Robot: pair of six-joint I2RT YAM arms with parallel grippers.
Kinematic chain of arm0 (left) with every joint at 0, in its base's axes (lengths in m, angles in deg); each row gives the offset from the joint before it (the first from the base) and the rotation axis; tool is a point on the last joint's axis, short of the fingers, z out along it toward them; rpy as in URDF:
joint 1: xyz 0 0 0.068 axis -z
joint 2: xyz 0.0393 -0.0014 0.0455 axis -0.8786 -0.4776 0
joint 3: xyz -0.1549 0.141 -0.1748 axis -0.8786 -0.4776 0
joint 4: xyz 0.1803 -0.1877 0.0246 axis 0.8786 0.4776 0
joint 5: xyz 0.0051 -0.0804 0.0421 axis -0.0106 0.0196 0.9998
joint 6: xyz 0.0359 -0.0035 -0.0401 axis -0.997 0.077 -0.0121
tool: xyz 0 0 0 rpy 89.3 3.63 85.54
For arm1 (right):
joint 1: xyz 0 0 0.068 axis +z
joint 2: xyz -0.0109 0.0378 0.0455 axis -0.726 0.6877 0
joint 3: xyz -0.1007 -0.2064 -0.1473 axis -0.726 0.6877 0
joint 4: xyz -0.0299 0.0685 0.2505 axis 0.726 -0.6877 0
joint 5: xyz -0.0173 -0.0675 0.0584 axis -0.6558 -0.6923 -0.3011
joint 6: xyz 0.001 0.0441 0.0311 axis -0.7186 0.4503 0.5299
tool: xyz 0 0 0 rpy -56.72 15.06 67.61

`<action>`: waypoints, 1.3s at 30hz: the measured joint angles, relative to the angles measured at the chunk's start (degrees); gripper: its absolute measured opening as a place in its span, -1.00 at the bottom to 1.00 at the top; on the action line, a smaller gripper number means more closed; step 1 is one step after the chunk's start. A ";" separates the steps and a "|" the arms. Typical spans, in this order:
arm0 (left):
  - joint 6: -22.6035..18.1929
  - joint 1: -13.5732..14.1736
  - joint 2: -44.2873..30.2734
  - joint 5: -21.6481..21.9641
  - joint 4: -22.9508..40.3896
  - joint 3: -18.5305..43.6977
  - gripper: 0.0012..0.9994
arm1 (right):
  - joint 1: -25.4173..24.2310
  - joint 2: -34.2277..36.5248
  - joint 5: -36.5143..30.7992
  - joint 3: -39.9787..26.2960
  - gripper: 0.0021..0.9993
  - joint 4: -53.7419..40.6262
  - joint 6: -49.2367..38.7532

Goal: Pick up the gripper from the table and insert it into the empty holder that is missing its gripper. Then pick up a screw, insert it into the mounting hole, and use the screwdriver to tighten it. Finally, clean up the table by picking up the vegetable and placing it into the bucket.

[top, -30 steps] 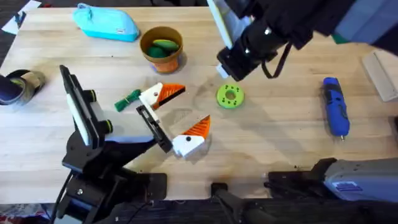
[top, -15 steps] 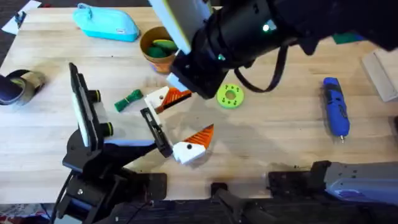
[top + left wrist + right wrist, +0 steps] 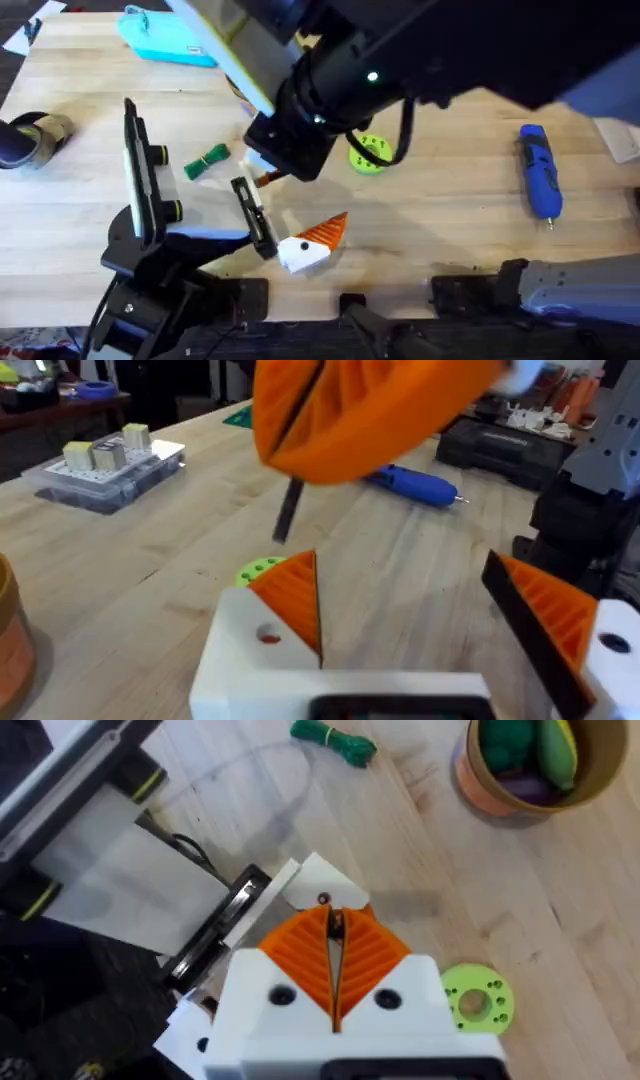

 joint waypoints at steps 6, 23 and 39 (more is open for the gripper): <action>0.00 0.02 0.01 -0.36 0.03 0.00 0.97 | 0.00 2.68 0.24 0.00 -0.99 -0.44 0.22; 0.00 0.01 -0.01 -0.54 0.07 0.00 0.97 | 0.00 3.77 0.56 0.00 -0.99 -1.71 0.39; 1.35 -0.09 -0.09 -0.42 0.13 0.00 0.97 | 0.00 6.42 0.77 -0.09 -0.99 1.85 0.37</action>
